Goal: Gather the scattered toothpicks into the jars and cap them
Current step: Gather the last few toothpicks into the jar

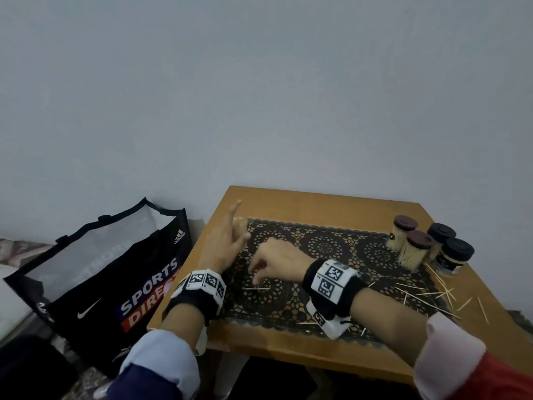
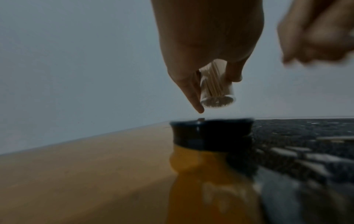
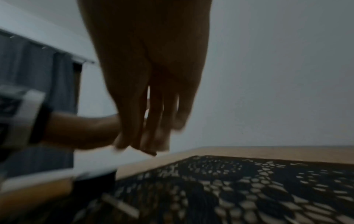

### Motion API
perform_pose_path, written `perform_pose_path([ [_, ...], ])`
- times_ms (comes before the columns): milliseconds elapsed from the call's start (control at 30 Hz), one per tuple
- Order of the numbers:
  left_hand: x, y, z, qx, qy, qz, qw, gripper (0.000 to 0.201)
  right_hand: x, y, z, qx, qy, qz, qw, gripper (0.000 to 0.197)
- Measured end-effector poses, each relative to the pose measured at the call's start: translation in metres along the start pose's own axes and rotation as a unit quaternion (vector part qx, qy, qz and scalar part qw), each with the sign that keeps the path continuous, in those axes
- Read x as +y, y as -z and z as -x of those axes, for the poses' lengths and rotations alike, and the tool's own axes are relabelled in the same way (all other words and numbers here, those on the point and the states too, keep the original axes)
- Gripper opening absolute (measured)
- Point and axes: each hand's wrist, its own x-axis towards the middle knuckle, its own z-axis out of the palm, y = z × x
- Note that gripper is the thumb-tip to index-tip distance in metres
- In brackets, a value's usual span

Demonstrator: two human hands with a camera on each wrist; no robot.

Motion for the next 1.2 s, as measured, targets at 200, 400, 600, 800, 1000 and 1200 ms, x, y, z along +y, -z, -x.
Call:
perform_pose_path([
  [200, 0.012, 0.004, 0.003, -0.017, 0.024, -0.017, 0.999, 0.060, -0.004, -0.024, 0.008, -0.034, 0.024, 0.044, 0.998, 0.010],
  [400, 0.014, 0.005, 0.005, -0.013, 0.024, 0.008, 1.000, 0.053, 0.033, 0.000, 0.026, 0.006, -0.139, -0.041, 0.989, 0.010],
  [600, 0.012, 0.005, 0.004, -0.007, 0.012, 0.005, 1.000, 0.069, 0.074, 0.006, 0.055, -0.011, -0.255, -0.065, 0.965, 0.027],
  [800, 0.005, 0.001, 0.001, -0.019, 0.001, -0.010, 1.000, 0.050, 0.060, -0.005, 0.069, 0.031, -0.209, 0.061, 0.976, 0.007],
  [1000, 0.003, 0.002, 0.001, -0.020, -0.001, -0.014, 1.000, 0.048, 0.068, 0.002, 0.094, -0.021, -0.184, 0.083, 0.979, 0.017],
  [1200, 0.033, -0.011, 0.003, -0.034, -0.021, -0.036, 0.999, 0.047, 0.077, -0.008, 0.122, -0.024, -0.207, -0.066, 0.976, 0.036],
])
